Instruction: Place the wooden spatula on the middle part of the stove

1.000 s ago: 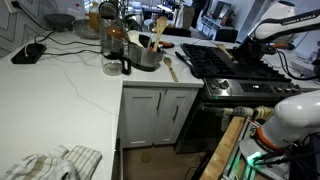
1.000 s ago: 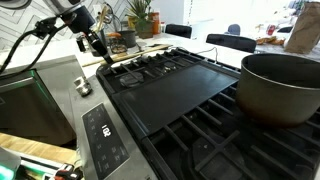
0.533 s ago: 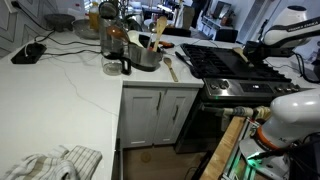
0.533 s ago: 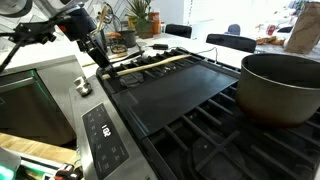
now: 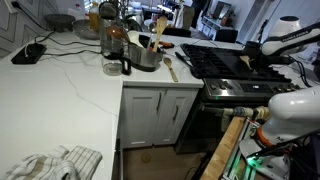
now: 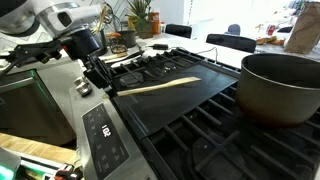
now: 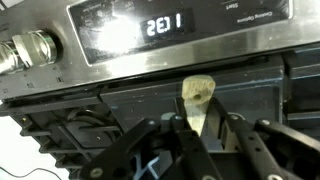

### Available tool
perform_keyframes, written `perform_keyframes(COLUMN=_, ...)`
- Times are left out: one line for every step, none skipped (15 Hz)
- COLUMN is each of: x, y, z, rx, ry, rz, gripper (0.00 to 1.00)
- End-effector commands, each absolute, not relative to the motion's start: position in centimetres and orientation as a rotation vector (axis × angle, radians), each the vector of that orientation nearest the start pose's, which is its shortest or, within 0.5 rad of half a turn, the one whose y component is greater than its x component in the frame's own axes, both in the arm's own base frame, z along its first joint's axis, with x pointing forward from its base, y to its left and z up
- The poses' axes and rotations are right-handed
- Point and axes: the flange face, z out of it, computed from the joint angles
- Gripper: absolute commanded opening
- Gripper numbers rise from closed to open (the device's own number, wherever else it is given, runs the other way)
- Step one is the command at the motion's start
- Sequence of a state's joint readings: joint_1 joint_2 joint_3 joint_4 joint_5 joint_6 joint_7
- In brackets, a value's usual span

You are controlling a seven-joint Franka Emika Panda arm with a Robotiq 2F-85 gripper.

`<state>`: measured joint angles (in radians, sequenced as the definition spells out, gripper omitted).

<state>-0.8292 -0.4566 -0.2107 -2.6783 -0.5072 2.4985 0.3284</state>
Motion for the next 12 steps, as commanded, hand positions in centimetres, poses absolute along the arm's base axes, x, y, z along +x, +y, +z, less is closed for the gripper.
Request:
perform_keyframes(x=21.3, y=-35.1, z=38.6, rx=-3.008, ry=1.798, rz=-0.282, gripper=0.07)
perform_keyframes(x=21.5, y=-35.1, z=38.4, rx=-2.994, ry=1.829, rz=-0.28, gripper=0.07)
perform_keyframes(x=21.9, y=-35.0, z=38.0, rx=-2.979, ry=1.854, rz=-0.281, gripper=0.07)
perform_keyframes(x=22.1, y=-35.0, z=37.8, rx=-2.97, ry=1.874, rz=-0.276, gripper=0.07)
perform_keyframes(x=22.4, y=-34.8, z=37.5, rx=-2.959, ry=1.888, rz=-0.265, gripper=0.07)
perform_keyframes(x=22.6, y=-34.7, z=37.1, rx=-2.95, ry=1.904, rz=-0.259, gripper=0.07)
perform_keyframes(x=22.8, y=-34.6, z=36.8, rx=-2.944, ry=1.916, rz=-0.245, gripper=0.07)
perform_keyframes(x=23.1, y=-34.5, z=36.5, rx=-2.936, ry=1.924, rz=-0.234, gripper=0.07)
perform_keyframes(x=23.1, y=-34.5, z=36.2, rx=-2.931, ry=1.935, rz=-0.221, gripper=0.07)
perform_keyframes(x=23.2, y=-34.5, z=35.9, rx=-2.928, ry=1.942, rz=-0.206, gripper=0.07)
perform_keyframes(x=23.3, y=-34.5, z=35.7, rx=-2.922, ry=1.949, rz=-0.196, gripper=0.07)
perform_keyframes(x=23.3, y=-34.5, z=35.6, rx=-2.915, ry=1.96, rz=-0.192, gripper=0.07)
